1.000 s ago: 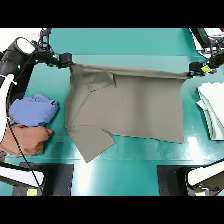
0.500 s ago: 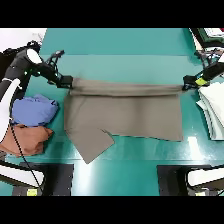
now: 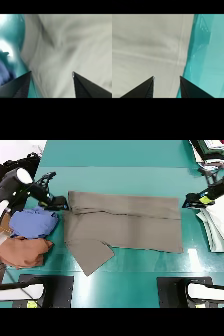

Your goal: Fold the shirts.

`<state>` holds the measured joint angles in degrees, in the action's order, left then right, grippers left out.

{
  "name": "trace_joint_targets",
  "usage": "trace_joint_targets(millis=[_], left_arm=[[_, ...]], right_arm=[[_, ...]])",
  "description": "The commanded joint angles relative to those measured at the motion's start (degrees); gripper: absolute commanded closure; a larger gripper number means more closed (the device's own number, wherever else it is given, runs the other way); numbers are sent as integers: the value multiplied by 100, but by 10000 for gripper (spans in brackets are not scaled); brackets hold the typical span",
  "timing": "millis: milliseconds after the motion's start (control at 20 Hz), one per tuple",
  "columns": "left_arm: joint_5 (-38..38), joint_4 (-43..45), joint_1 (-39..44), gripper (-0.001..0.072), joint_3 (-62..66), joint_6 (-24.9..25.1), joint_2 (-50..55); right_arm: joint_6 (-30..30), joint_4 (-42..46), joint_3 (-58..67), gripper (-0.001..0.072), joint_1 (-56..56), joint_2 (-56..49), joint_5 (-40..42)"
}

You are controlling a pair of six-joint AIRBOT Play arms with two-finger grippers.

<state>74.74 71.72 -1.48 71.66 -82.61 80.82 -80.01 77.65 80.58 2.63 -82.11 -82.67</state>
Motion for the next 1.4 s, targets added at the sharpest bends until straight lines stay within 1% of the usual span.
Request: trace_joint_targets(millis=[0, 150, 300, 450, 600, 800, 850, 900, 950, 1000, 1050, 1200, 1300, 1350], left_arm=[[179, -131, 24, 104, -1421, -319, -1174], [57, -479, 203, 104, -2907, -492, -2048], [-337, -898, 450, 104, -3917, -601, -2542], [-673, -1305, 636, 104, -4330, -603, -2570], [-927, -1375, 662, 104, -4500, -612, -2568], [-1060, -1399, 662, 105, -4618, -614, -2568], [-1134, -1543, 662, 106, -4618, -614, -2570], [-1178, -1738, 662, 220, -4618, -608, -2570], [-1189, -1932, 662, 509, -4618, -501, -2570], [-1200, -2149, 662, 654, -4618, -378, -2570], [-1189, -2352, 662, 672, -4618, -240, -2570], [-1082, -2688, 662, 673, -4524, 42, -2570], [-962, -2693, 662, 673, -4321, 59, -2570], [-953, -2693, 662, 673, -4207, 68, -2570]], right_arm=[[-4, 0, -35, 357, 118, 675, -229], [-7, -7, -33, 357, 55, 1045, -94], [-7, -9, -35, 356, 59, 1193, -103], [-7, -9, -35, 357, 59, 1200, -166], [-7, -9, -35, 357, 59, 1202, -210], [-7, -11, -35, 357, 59, 1202, -291], [-7, -9, -35, 357, 59, 1202, -299], [-7, -9, -35, 357, 61, 1202, -339], [-7, -7, -35, 357, 90, 1202, -404], [-7, -7, -68, 357, 140, 1209, -485], [-7, -7, -240, 357, 229, 1285, -481], [33, -2, -1268, 357, 682, 1659, -424], [105, 0, -2144, 355, 1145, 1884, -409], [105, -9, -2570, 329, 1403, 1954, -402]])
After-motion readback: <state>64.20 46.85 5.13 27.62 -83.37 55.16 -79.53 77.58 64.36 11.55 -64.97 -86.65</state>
